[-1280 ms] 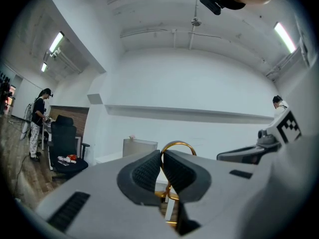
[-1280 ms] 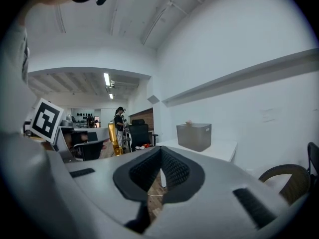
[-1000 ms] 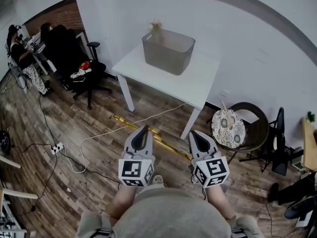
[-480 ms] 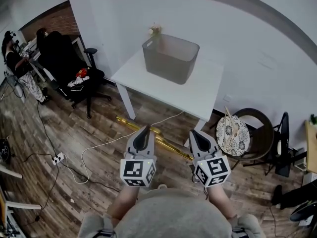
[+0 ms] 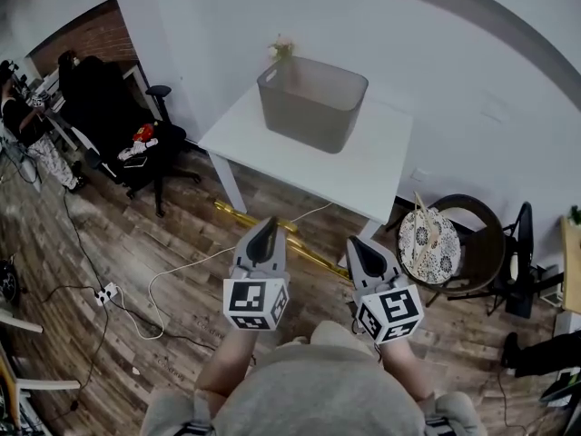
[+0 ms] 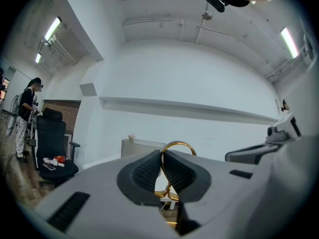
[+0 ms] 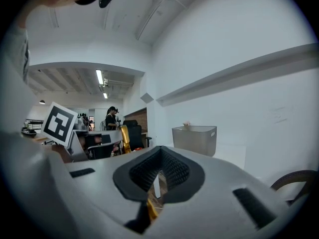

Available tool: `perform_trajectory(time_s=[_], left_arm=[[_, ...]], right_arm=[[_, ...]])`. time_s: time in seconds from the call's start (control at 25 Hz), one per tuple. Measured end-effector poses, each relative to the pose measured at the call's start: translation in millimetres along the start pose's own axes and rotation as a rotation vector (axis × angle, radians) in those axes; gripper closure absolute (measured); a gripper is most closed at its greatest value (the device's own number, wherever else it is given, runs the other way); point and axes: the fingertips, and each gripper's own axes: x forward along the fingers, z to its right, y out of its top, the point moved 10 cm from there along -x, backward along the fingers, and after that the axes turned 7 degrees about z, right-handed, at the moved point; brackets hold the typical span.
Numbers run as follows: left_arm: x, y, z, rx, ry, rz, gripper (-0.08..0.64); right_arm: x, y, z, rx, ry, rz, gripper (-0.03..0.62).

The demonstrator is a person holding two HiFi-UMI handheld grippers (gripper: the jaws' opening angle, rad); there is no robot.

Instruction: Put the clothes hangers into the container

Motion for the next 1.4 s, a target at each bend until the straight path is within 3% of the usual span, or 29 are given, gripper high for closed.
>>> perform_trajectory(time_s=[0.4,1.08,1.4], left_arm=[[74.9,1.7,-12.1,-0.009,-0.021,0.038,0.539],[271.7,43.2,-29.0,0.021,-0.059,0.140,0.540],[345.9,47.6,-39.9,-0.009,-0.056,0.137,0.539]], right_arm=[[34.8,-6.4,27.4,0.003,0.012,-0.007,0.595],[152.7,10.7,124.3,0.003,0.060,0.004,0.595],[200.6,10.9,164.0,0.007,0.074,-0.003,0.595]])
